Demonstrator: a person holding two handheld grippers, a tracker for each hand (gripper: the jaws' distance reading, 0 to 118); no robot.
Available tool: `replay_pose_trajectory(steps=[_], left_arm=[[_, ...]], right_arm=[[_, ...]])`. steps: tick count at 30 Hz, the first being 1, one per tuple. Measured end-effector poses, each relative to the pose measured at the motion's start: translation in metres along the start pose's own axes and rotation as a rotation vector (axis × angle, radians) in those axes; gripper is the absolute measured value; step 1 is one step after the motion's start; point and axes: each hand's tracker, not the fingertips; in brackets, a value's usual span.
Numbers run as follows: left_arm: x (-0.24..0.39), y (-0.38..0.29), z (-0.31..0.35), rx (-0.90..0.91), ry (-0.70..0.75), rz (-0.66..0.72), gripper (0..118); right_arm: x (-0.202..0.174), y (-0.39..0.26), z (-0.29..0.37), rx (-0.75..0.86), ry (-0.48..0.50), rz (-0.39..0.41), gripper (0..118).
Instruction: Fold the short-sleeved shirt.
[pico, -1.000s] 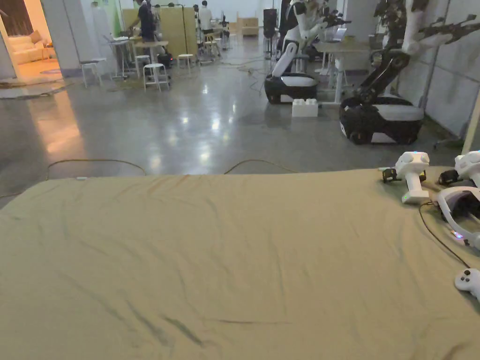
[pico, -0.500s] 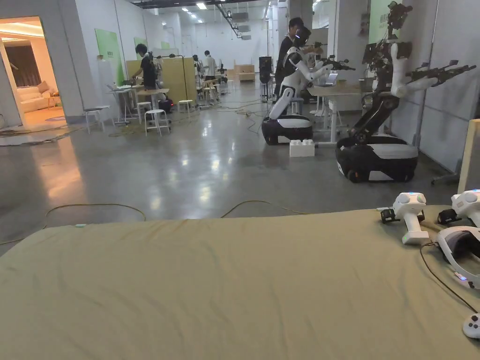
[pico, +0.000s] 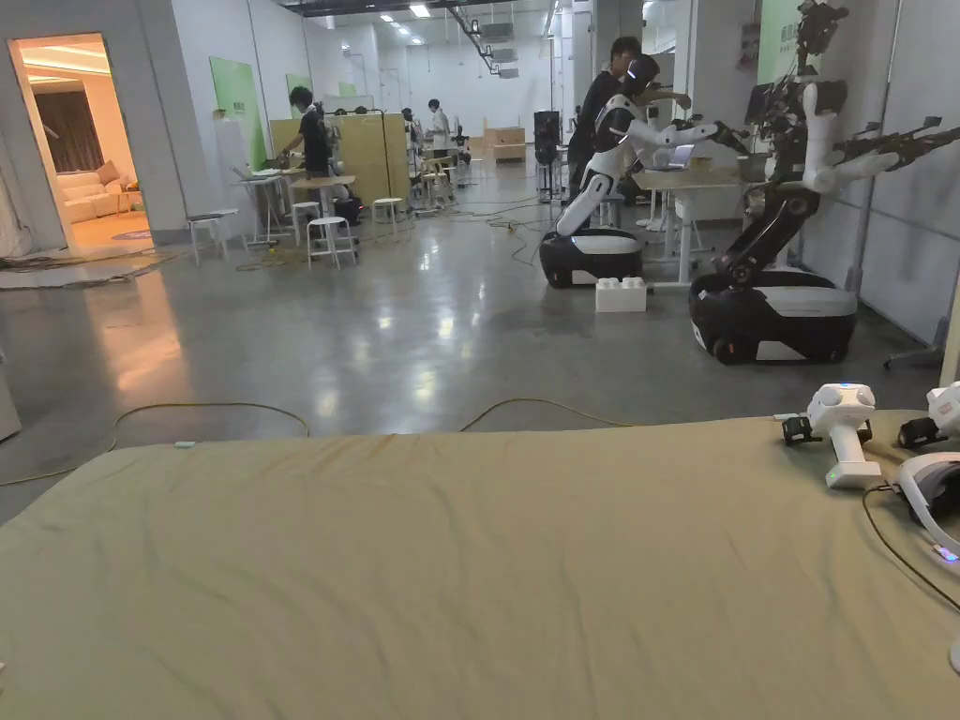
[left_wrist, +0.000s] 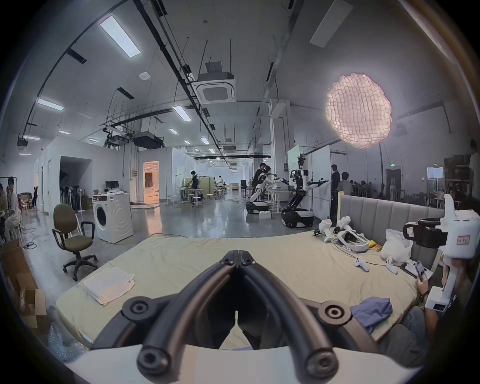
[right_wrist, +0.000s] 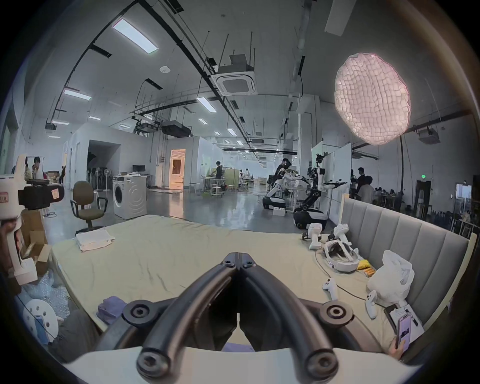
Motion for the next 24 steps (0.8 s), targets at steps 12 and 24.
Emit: replay_pose_trajectory(steps=[12,24], left_arm=[[-0.066,-0.092,-0.065,-0.437,-0.196,0.445,65],[-0.143,-0.293,-0.132,-0.752,-0.171,1.033,114]], right_arm=[[0.011,-0.028,-0.001,-0.093,0.028,-0.024,0],[0.018,-0.056,0.005,-0.249,0.011,-0.031,0]])
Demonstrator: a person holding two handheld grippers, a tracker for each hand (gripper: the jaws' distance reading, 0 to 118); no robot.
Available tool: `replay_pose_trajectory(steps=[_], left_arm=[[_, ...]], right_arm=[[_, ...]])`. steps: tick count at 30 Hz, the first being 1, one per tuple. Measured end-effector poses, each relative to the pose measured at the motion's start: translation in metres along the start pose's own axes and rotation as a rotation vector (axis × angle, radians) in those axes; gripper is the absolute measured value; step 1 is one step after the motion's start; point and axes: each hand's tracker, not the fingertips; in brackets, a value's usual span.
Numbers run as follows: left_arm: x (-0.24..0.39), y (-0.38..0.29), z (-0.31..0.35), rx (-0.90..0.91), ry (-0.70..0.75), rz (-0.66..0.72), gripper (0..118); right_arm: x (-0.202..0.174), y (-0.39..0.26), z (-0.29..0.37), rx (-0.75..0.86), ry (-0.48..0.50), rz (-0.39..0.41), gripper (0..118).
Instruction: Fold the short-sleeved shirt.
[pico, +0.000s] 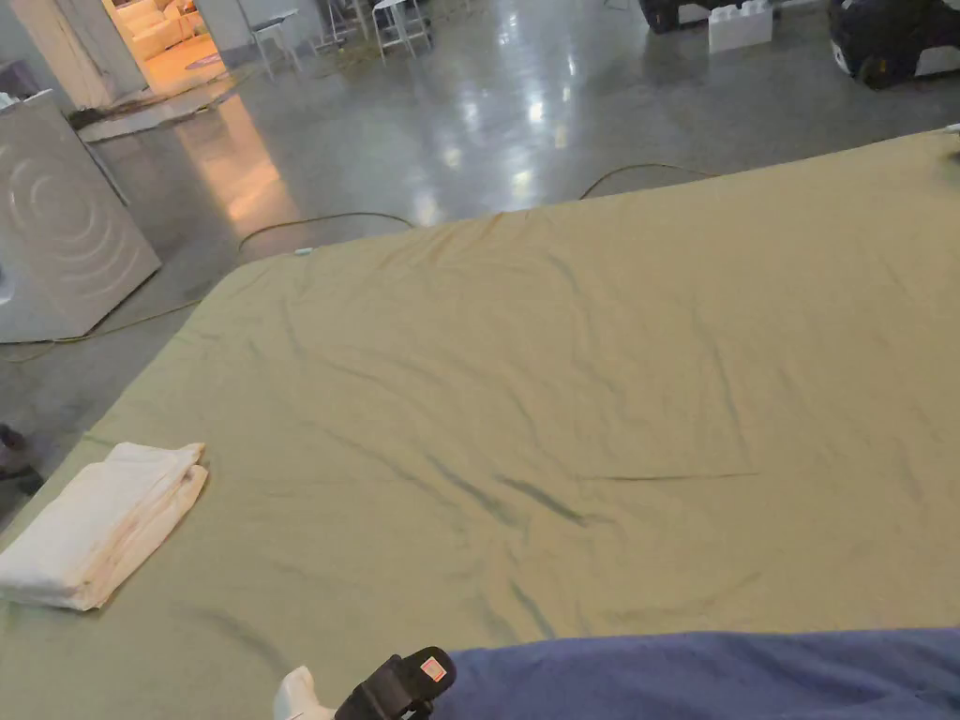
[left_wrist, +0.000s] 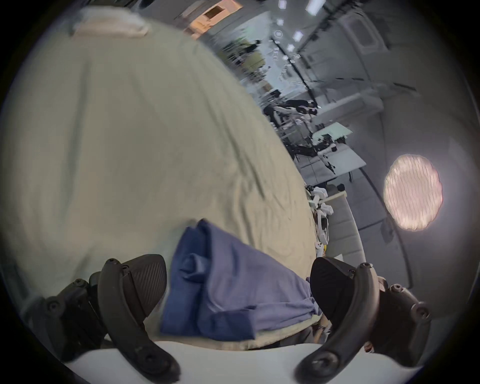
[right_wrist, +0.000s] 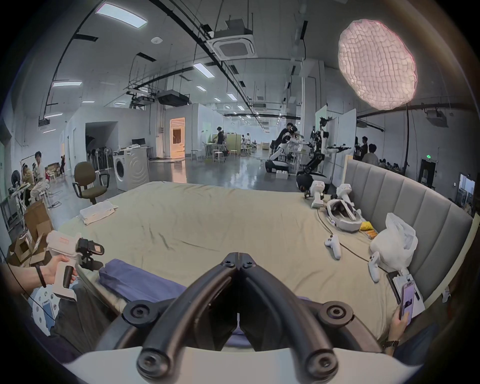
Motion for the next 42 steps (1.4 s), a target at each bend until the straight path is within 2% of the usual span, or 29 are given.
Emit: replay_pose_trajectory(steps=[3,4,6,7,8,9,10,12,13,18,19,22,26,28,31,34,37,42], left_arm=[[-0.009,-0.012,-0.017,-0.059,-0.129,0.153,113],[-0.007,-0.015,-0.021,-0.022,-0.169,0.152,113],[-0.004,-0.016,-0.026,-0.003,-0.158,0.125,111],[-0.002,-0.016,-0.031,-0.004,-0.175,0.121,105],[-0.002,-0.015,-0.033,-0.013,-0.188,0.123,79],[-0.002,-0.015,-0.036,-0.014,-0.192,0.132,31],[-0.002,-0.014,-0.039,-0.009,-0.157,0.146,10],[-0.005,-0.015,-0.043,0.025,-0.044,0.147,10],[-0.011,-0.014,-0.043,0.009,-0.122,0.181,10],[-0.009,-0.005,-0.011,0.089,-0.072,0.144,10],[-0.005,-0.001,0.003,0.153,-0.045,0.096,10],[-0.003,0.023,0.045,0.242,-0.034,0.070,10],[0.029,0.053,0.095,0.283,0.146,-0.165,10],[0.058,0.047,0.101,0.260,0.133,-0.253,10],[0.102,0.016,0.071,0.252,0.102,-0.257,10],[0.135,-0.033,0.012,0.105,0.032,-0.342,10],[0.159,-0.080,-0.048,-0.024,0.050,-0.453,10],[0.171,-0.122,-0.113,-0.165,0.083,-0.475,10]], right_arm=[[0.003,-0.002,-0.001,-0.022,-0.006,-0.025,0],[0.003,-0.003,-0.001,-0.024,-0.013,-0.027,0],[0.003,-0.004,-0.001,-0.032,-0.019,-0.030,0],[0.001,-0.004,0.001,-0.035,-0.022,-0.033,0],[0.002,-0.004,0.001,-0.037,-0.022,-0.035,0],[0.002,-0.005,0.001,-0.042,-0.023,-0.037,0],[0.001,-0.006,0.002,-0.048,-0.026,-0.037,0],[0.000,-0.009,0.003,-0.058,-0.035,-0.032,0],[0.001,-0.010,0.004,-0.065,-0.039,-0.031,0],[0.002,-0.012,0.004,-0.091,-0.046,-0.036,0],[0.003,-0.012,0.003,-0.095,-0.043,-0.038,0],[0.005,-0.012,-0.002,-0.091,-0.037,-0.048,0],[0.004,-0.013,-0.008,-0.079,-0.016,-0.073,0],[0.006,-0.015,-0.011,-0.079,-0.002,-0.087,0],[0.004,-0.017,-0.014,-0.082,0.006,-0.101,0],[0.001,-0.016,-0.010,-0.084,0.007,-0.105,0],[0.002,-0.020,0.001,-0.076,-0.003,-0.069,0],[0.014,-0.033,0.014,-0.108,-0.061,-0.073,0]])
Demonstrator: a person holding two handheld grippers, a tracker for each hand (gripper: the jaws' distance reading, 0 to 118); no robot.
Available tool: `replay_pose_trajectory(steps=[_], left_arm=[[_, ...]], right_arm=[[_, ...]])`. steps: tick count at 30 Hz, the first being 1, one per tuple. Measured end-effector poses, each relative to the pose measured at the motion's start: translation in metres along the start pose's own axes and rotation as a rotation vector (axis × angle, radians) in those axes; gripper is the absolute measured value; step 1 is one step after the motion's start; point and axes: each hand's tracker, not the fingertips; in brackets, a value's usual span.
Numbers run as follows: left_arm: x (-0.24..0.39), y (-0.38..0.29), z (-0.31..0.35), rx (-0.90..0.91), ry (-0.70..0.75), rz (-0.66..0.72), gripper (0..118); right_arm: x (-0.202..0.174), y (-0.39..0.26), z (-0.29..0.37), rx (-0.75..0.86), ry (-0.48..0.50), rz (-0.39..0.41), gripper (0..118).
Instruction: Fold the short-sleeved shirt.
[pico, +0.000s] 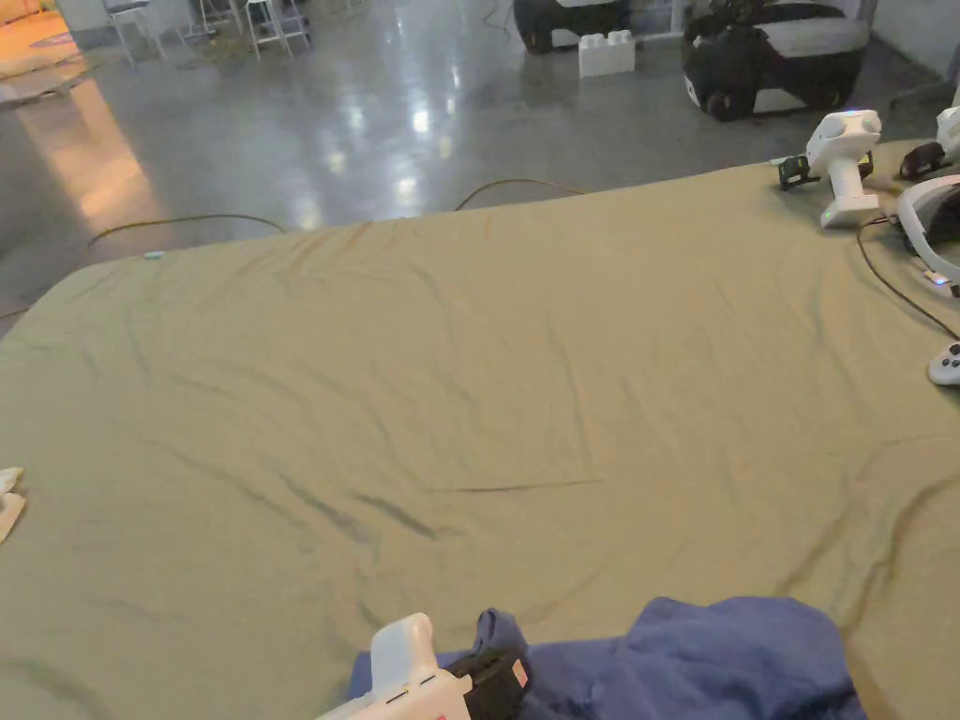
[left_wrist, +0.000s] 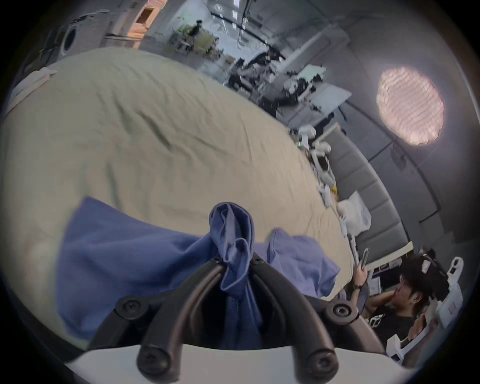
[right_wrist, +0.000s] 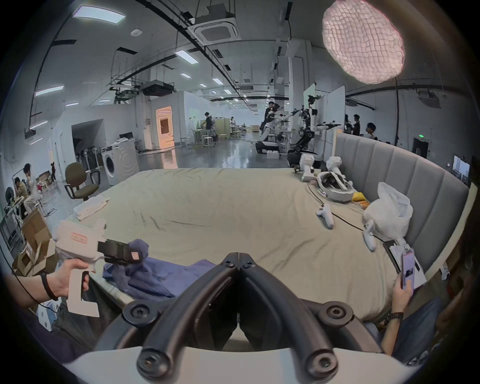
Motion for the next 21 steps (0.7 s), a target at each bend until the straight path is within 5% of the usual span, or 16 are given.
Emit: replay_pose_trajectory(steps=[3,4,5,6,9,12,13,14,15,19,21], left_arm=[[0.003,-0.003,-0.010,0.005,-0.069,0.000,38],[0.002,-0.002,-0.008,0.008,-0.065,0.020,38],[0.000,0.000,-0.006,0.025,-0.082,0.042,74],[-0.003,0.002,-0.001,0.050,-0.108,0.070,93],[-0.016,0.011,0.021,0.121,-0.126,0.162,98],[-0.035,0.010,0.031,0.112,-0.153,0.255,90],[-0.039,0.006,0.030,0.099,-0.174,0.268,73],[-0.039,0.003,0.024,0.087,-0.168,0.260,29],[-0.036,-0.001,0.015,0.063,-0.149,0.251,5],[-0.022,-0.026,-0.033,-0.106,-0.249,0.262,5],[-0.008,-0.035,-0.054,-0.196,-0.150,0.165,4]], right_arm=[[0.011,-0.013,0.001,-0.018,-0.034,-0.007,0],[0.016,-0.018,-0.001,-0.030,-0.039,-0.014,0],[0.020,-0.021,-0.003,-0.045,-0.040,-0.027,0],[0.022,-0.025,-0.005,-0.060,-0.040,-0.040,0],[0.026,-0.032,-0.007,-0.077,-0.048,-0.051,0],[0.028,-0.035,-0.007,-0.082,-0.043,-0.070,0],[0.028,-0.034,-0.007,-0.082,-0.042,-0.074,0],[0.028,-0.034,-0.007,-0.082,-0.041,-0.078,0],[0.028,-0.034,-0.007,-0.082,-0.041,-0.081,0],[0.025,-0.029,-0.004,-0.075,-0.041,-0.078,0],[0.022,-0.027,-0.003,-0.077,-0.041,-0.069,0]])
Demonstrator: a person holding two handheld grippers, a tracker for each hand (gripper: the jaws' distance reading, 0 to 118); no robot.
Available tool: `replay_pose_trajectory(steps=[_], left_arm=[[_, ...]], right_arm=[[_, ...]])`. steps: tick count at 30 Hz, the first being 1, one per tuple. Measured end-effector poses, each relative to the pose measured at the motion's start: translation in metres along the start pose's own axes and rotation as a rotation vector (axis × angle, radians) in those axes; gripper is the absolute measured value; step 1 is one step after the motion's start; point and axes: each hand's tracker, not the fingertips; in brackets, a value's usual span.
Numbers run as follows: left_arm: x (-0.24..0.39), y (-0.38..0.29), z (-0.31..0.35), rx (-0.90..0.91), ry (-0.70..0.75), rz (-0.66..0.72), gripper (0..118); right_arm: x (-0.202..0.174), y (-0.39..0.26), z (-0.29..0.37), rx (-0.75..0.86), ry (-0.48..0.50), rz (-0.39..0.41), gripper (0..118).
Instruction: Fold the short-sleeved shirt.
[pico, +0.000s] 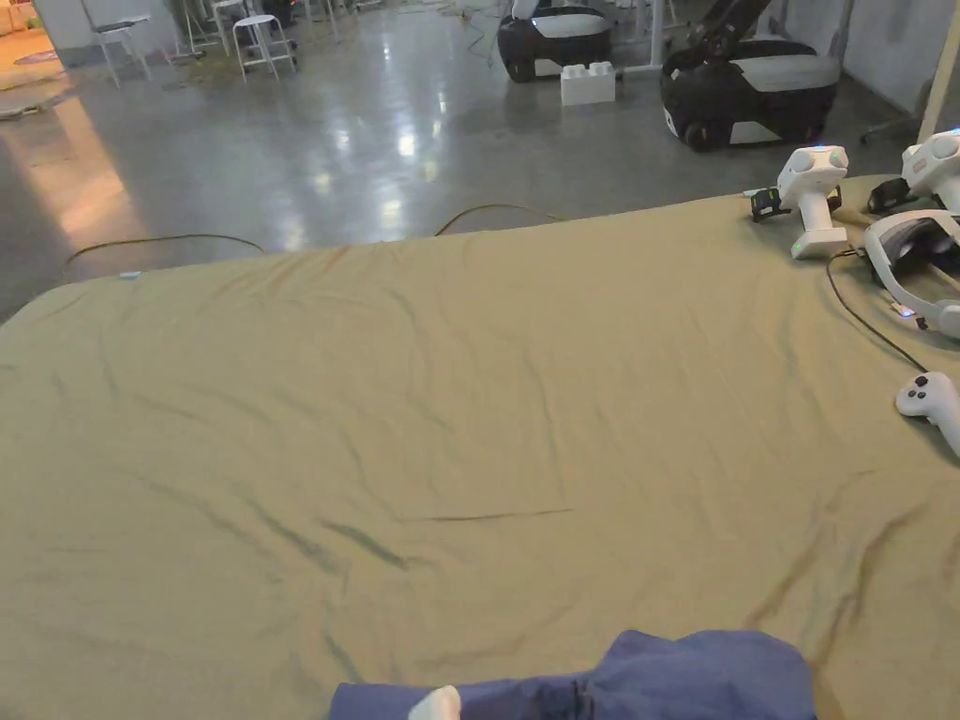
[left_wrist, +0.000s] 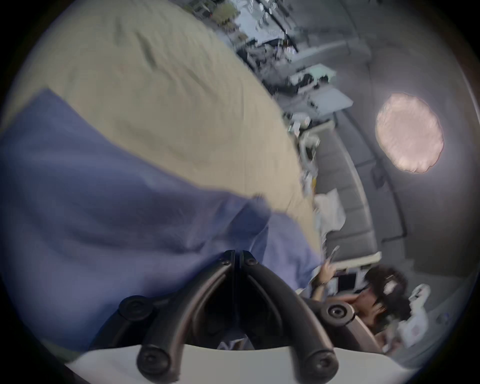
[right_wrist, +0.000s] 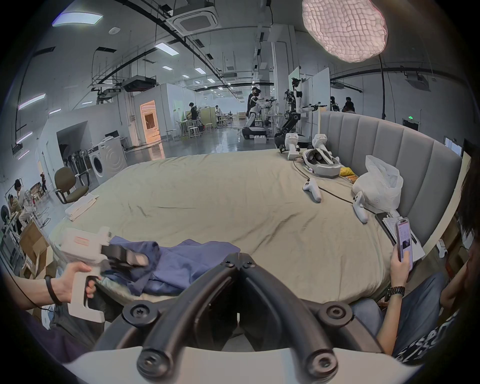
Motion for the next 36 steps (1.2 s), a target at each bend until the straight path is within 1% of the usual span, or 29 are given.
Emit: replay_pose_trajectory(steps=[1,2,4,5,6,7,8,9,12,15,17,19,20,21,22,23,24,25,28,30,32,33,36], left_arm=[[0.002,-0.002,-0.007,-0.002,0.046,-0.049,4],[0.002,0.000,-0.006,0.032,0.036,-0.063,4],[0.001,0.009,0.005,0.024,0.004,0.006,5],[0.000,0.010,0.014,0.046,-0.012,0.018,18],[-0.001,0.011,0.029,0.086,-0.012,-0.005,42],[-0.006,0.015,0.053,0.135,0.007,-0.048,70],[-0.011,0.018,0.069,0.167,0.028,-0.066,94],[-0.020,0.021,0.088,0.190,0.039,-0.064,99],[-0.054,0.025,0.149,0.302,0.024,0.014,99],[-0.096,0.029,0.179,0.363,0.028,0.148,98],[-0.118,0.028,0.173,0.358,0.001,0.242,98],[-0.131,0.024,0.142,0.299,-0.114,0.325,96],[-0.135,0.020,0.128,0.274,-0.160,0.359,89],[-0.138,0.016,0.114,0.272,-0.197,0.391,71],[-0.135,0.012,0.106,0.291,-0.167,0.422,38],[-0.134,0.010,0.100,0.267,-0.144,0.452,16],[-0.135,0.006,0.102,0.282,-0.105,0.462,16],[-0.136,0.006,0.107,0.309,-0.146,0.458,16],[-0.128,0.009,0.132,0.346,-0.125,0.434,15],[-0.126,0.014,0.157,0.397,-0.158,0.389,15],[-0.121,0.022,0.191,0.453,-0.104,0.329,15],[-0.117,0.027,0.210,0.477,-0.051,0.268,15],[-0.089,0.040,0.251,0.478,0.190,0.020,15]], right_arm=[[-0.001,0.001,0.000,-0.007,-0.002,0.007,0],[-0.002,0.001,0.000,-0.011,-0.003,0.016,0],[-0.003,0.001,0.000,-0.016,0.001,0.030,0],[-0.003,0.001,-0.001,-0.018,0.004,0.031,0],[-0.004,0.000,-0.001,-0.017,0.005,0.030,0],[-0.005,0.000,-0.002,-0.017,0.007,0.026,0],[-0.005,-0.001,-0.003,-0.017,0.012,0.021,0],[-0.006,-0.001,-0.004,-0.016,0.016,0.014,0],[-0.007,-0.001,-0.009,-0.027,0.038,-0.006,0],[-0.010,-0.002,-0.011,-0.033,0.052,-0.014,0],[-0.012,-0.003,-0.013,-0.034,0.061,-0.024,0],[-0.013,-0.002,-0.014,-0.042,0.071,-0.048,0],[-0.014,-0.002,-0.014,-0.043,0.073,-0.056,0],[-0.015,-0.002,-0.012,-0.038,0.076,-0.058,0],[-0.016,-0.001,-0.010,-0.034,0.078,-0.056,0],[-0.018,0.000,-0.007,-0.031,0.076,-0.054,0],[-0.019,0.001,-0.003,-0.026,0.071,-0.047,0],[-0.020,0.002,0.000,-0.022,0.067,-0.041,0],[-0.020,0.001,0.002,-0.026,0.068,-0.042,0],[-0.020,0.001,0.001,-0.034,0.068,-0.039,0],[-0.021,0.001,-0.002,-0.037,0.069,-0.033,0],[-0.022,0.002,-0.005,-0.039,0.076,-0.036,0],[-0.023,0.001,-0.010,-0.036,0.091,-0.040,0]])
